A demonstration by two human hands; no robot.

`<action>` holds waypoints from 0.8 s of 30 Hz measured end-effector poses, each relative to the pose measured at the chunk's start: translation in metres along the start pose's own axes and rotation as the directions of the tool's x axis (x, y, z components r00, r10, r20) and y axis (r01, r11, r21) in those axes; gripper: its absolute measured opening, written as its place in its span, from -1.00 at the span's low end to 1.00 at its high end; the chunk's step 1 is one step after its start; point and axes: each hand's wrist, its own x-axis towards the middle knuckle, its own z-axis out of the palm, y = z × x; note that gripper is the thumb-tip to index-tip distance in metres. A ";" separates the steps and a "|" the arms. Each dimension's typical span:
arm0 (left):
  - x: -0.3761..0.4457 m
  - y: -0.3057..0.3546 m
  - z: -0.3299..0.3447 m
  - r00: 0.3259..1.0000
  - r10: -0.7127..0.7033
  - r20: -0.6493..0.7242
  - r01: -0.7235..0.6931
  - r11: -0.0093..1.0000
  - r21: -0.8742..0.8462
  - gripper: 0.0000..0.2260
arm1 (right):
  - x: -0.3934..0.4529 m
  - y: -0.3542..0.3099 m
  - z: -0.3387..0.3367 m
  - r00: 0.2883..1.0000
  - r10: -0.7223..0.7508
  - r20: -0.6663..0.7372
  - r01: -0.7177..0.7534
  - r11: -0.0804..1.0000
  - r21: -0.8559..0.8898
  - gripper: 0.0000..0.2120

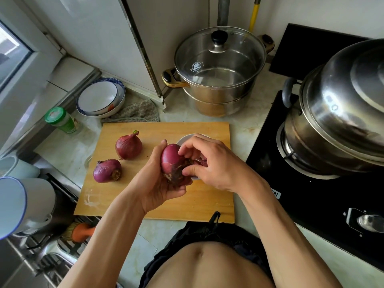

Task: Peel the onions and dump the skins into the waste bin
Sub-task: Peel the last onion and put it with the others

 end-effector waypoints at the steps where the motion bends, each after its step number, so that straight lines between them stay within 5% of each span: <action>1: 0.000 0.000 0.001 1.000 -0.002 -0.001 0.002 1.000 -0.003 -0.30 | -0.001 0.000 0.000 1.000 0.012 0.011 -0.012 1.000 0.003 -0.69; 14: -0.002 0.011 0.008 0.996 0.084 0.024 -0.083 0.996 -0.035 -0.37 | -0.004 0.002 0.000 0.972 0.047 -0.232 0.001 0.979 0.205 -0.80; 24: -0.001 0.013 0.003 0.993 0.097 0.063 -0.091 0.992 -0.093 -0.30 | -0.004 0.010 -0.004 0.969 0.087 -0.230 -0.008 0.947 0.320 -0.89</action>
